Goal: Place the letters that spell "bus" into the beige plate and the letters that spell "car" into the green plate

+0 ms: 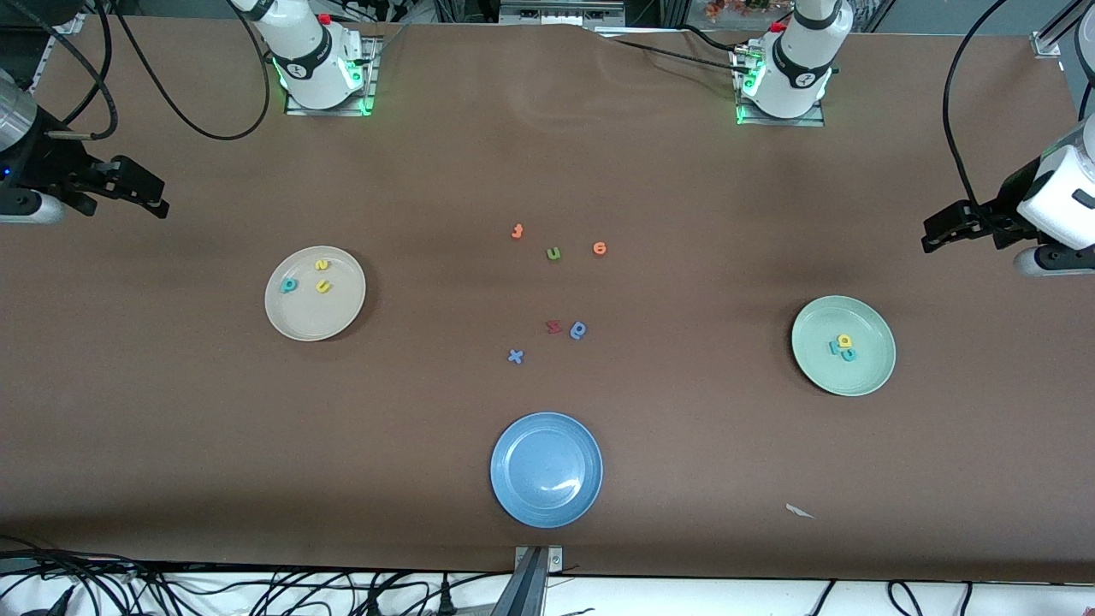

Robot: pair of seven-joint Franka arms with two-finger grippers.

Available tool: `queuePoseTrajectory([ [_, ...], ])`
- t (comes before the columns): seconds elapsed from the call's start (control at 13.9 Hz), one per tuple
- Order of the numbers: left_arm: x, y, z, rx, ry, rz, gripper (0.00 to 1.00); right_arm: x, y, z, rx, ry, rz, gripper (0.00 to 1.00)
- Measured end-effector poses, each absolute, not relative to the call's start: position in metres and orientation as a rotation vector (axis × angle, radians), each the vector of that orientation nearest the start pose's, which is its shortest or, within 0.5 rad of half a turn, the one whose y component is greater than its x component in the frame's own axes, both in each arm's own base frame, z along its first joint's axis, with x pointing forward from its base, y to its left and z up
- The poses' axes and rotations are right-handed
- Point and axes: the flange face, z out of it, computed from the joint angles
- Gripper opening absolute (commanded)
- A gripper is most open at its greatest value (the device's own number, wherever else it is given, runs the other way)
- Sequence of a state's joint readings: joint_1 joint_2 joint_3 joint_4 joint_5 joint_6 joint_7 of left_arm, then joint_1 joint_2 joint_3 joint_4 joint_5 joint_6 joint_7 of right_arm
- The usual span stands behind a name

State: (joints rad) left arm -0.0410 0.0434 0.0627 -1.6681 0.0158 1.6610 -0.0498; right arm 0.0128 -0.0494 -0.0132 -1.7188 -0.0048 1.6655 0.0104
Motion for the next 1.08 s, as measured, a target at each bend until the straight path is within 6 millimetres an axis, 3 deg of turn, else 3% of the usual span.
queuePoseTrajectory([
  [0.36,0.570,0.015,0.561,-3.119,-0.110,0.082,1.00,0.553,-0.002,0.587,-3.146,0.001,-0.037,1.00],
  [1.08,0.567,0.009,0.566,-3.121,-0.090,0.082,1.00,0.546,-0.018,0.579,-3.143,0.042,0.000,1.00],
])
